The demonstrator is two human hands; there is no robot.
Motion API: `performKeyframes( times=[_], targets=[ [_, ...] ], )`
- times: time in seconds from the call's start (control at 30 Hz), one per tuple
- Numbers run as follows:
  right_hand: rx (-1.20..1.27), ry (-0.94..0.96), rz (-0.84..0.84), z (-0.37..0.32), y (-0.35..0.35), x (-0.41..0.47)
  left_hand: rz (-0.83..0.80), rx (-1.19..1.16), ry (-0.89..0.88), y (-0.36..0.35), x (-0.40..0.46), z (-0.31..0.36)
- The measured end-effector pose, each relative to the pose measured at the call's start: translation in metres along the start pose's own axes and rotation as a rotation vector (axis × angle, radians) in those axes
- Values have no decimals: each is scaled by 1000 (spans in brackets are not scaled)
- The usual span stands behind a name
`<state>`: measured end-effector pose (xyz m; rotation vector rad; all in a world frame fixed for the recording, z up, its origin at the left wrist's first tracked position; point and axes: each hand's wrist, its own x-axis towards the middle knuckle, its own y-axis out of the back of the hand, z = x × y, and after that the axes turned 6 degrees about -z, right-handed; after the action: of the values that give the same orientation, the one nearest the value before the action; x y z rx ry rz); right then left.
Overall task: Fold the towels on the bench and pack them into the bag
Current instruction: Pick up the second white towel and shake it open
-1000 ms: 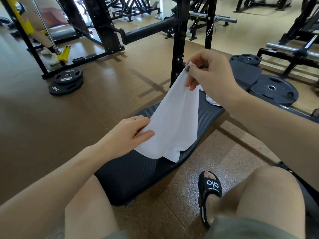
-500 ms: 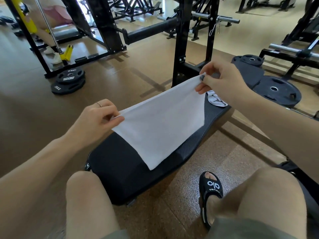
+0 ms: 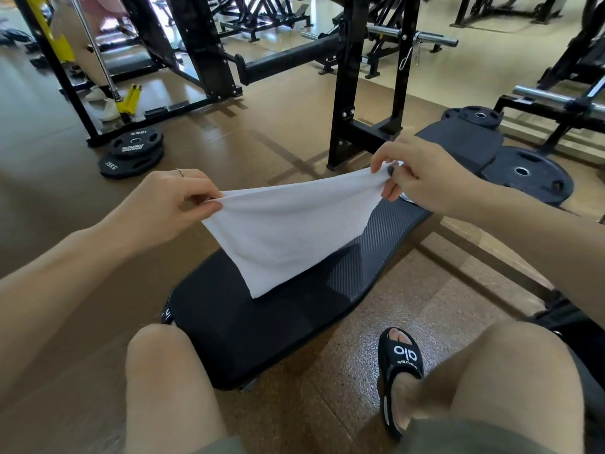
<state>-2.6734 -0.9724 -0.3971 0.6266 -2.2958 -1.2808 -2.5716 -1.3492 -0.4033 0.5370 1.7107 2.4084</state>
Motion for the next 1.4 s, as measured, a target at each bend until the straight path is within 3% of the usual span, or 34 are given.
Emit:
performKeyframes(
  times=[0.4, 0.93, 1.27, 1.4],
  targets=[
    [199, -119, 39, -3, 2, -6, -16, -24, 76, 7, 2, 0],
    [128, -191, 123, 13, 6, -1, 45, -110, 112, 12, 5, 4],
    [24, -199, 80, 8, 2, 2, 35, 55, 20, 16, 4, -7],
    [121, -139, 27, 4, 6, -1, 8, 76, 37, 21, 3, -13]
  ],
)
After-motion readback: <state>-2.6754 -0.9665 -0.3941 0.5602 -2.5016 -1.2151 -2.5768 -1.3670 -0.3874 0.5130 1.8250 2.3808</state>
